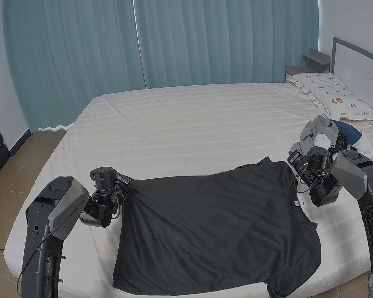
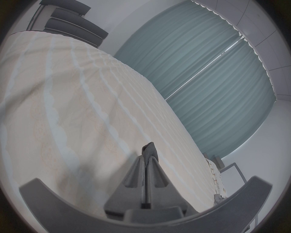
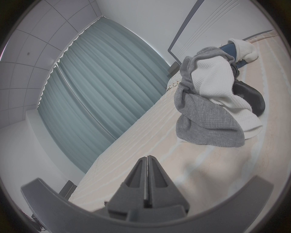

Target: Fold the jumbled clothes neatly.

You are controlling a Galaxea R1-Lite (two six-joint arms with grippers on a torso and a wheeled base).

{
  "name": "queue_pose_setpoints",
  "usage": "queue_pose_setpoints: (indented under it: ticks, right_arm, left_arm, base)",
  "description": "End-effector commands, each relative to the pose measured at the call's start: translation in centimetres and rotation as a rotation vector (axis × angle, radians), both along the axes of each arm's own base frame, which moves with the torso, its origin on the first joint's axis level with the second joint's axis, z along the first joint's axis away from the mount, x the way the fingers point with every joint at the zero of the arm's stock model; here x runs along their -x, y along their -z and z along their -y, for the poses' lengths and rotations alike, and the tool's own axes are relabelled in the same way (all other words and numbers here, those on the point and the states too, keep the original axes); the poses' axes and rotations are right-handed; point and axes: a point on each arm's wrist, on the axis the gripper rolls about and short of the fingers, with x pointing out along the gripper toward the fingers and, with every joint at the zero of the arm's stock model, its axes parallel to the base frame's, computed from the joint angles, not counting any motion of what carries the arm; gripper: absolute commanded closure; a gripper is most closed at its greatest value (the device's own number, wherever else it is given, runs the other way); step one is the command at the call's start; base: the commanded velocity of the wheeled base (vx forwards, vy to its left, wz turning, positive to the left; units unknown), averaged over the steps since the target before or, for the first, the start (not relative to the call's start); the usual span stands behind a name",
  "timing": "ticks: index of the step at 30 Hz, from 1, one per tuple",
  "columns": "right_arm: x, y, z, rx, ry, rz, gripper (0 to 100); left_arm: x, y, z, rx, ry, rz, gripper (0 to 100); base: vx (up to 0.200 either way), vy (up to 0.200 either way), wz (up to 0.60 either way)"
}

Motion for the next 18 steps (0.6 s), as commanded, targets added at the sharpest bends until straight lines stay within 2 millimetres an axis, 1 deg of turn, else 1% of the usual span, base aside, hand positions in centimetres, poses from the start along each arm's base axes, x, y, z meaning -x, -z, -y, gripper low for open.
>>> queue_pose_setpoints:
  ticks: [1, 2, 3, 4, 8, 12, 14, 18]
  right_arm:
    - [-0.2, 0.5, 0.0, 0.001, 0.0, -0.006, 100]
    - [-0.2, 1.0, 0.0, 0.004, 0.0, -0.015, 100]
    - [-0.2, 1.0, 0.0, 0.004, 0.0, -0.015, 100]
    - [-0.2, 1.7, 0.0, 0.019, -0.003, -0.028, 100]
    - [-0.2, 2.4, -0.3, 0.041, -0.009, -0.039, 100]
    - [-0.1, 2.5, -0.4, 0.045, -0.012, -0.048, 100]
    - [0.0, 2.5, -0.3, 0.047, -0.011, -0.05, 100]
    - [0.0, 2.4, 0.0, 0.048, -0.007, -0.073, 100]
  left_arm:
    - [0.0, 0.1, -0.2, -0.001, -0.007, -0.002, 100]
    - [0.0, 0.2, -0.2, -0.003, -0.007, -0.006, 100]
    - [0.0, 0.2, -0.2, -0.003, -0.007, -0.006, 100]
    - [0.0, 0.2, -0.2, -0.003, -0.005, -0.007, 100]
    - [0.0, 0.2, -0.1, -0.004, -0.001, -0.009, 100]
    - [0.0, 0.2, -0.1, -0.003, 0.002, -0.01, 100]
    - [0.1, 0.5, -0.1, -0.004, 0.004, -0.023, 100]
    - [-0.1, 0.4, -0.1, -0.002, 0.003, -0.021, 100]
  base:
    - [0.0, 0.0, 0.0]
    - [0.0, 0.0, 0.0]
    - [0.0, 0.0, 0.0]
    - [0.0, 0.0, 0.0]
    - [0.0, 0.0, 0.0]
    - [0.0, 0.0, 0.0]
    - [0.0, 0.0, 0.0]
    - [0.0, 0.0, 0.0]
